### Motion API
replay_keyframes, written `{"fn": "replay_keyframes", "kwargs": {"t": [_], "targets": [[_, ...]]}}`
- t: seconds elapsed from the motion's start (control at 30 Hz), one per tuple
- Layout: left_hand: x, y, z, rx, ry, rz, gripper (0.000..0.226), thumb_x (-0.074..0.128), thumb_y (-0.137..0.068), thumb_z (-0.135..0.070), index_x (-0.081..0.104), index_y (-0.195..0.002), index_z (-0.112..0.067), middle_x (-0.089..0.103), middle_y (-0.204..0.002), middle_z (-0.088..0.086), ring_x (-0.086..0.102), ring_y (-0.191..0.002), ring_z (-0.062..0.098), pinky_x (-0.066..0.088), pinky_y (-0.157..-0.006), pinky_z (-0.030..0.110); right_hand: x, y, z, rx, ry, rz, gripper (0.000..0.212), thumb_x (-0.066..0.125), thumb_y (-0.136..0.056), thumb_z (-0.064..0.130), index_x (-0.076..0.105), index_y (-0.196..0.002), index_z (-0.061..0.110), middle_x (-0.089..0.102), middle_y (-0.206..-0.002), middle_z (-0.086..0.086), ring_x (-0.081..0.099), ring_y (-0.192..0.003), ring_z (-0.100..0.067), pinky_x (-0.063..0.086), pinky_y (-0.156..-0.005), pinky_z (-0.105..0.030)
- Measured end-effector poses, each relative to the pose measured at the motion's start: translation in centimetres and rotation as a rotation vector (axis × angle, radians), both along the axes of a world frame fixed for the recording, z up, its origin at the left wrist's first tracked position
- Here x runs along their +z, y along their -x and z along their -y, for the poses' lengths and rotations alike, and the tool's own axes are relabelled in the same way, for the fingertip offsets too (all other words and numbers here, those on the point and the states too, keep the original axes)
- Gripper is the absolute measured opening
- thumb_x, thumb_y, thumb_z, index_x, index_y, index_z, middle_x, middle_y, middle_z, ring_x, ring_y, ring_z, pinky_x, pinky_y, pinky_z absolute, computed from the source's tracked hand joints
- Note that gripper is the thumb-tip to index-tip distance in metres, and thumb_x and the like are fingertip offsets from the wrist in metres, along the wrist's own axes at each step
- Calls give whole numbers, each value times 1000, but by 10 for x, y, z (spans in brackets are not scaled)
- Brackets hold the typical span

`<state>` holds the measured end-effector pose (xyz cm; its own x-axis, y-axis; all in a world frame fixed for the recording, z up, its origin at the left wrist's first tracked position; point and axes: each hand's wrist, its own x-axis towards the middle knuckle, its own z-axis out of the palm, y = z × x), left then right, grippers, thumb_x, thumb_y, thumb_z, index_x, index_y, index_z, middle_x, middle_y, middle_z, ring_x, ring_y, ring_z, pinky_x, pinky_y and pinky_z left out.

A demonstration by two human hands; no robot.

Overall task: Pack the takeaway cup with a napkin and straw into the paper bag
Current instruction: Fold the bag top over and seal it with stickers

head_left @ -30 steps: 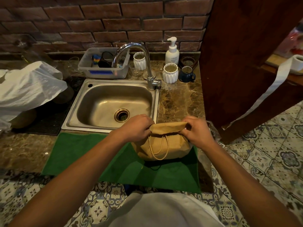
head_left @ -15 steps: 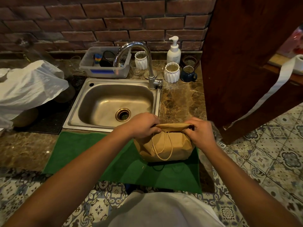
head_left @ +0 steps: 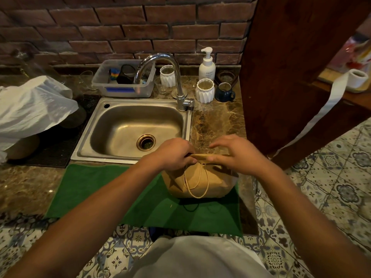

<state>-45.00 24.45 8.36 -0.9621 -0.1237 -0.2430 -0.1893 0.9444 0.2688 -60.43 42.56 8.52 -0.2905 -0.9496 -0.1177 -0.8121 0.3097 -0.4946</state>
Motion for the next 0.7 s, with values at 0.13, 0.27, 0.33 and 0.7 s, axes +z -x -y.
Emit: {"fn": "replay_keyframes", "kwargs": {"t": [0.13, 0.27, 0.33, 0.7], "targets": [[1, 0, -2, -7, -7, -44, 26, 66, -93, -45, 73, -92, -21, 53, -80, -10, 51, -77, 16, 35, -64, 31, -11, -15, 29, 115, -43, -183, 28, 61, -94, 56, 75, -100, 33, 72, -93, 7, 66, -89, -19, 43, -66, -33], [1, -9, -4, 13, -45, -74, 32, 65, -92, -52, 71, -85, -21, 54, -76, -9, 52, -72, 16, 34, -61, 31, -14, -11, 30, 158, 29, -80, 22, 63, -93, 50, 75, -96, 31, 70, -89, 9, 63, -83, -16, 49, -69, -36], [1, -14, -2, 56, -25, -95, 42, 62, -87, -66, 63, -75, -26, 56, -70, -7, 52, -66, 15, 33, -56, 31, -14, -8, 26, 179, 41, 17, 24, 64, -93, 46, 77, -96, 26, 71, -87, 7, 62, -81, -16, 50, -69, -38], [-2, -36, -2, 141, -116, -147, 65, 52, -70, -89, 58, -57, -26, 58, -54, -1, 52, -52, 14, 45, -58, 39, -6, -8, 19, 208, -60, 369, 15, 73, -93, 37, 78, -88, 23, 71, -77, 2, 63, -71, -14, 49, -67, -39]]}}
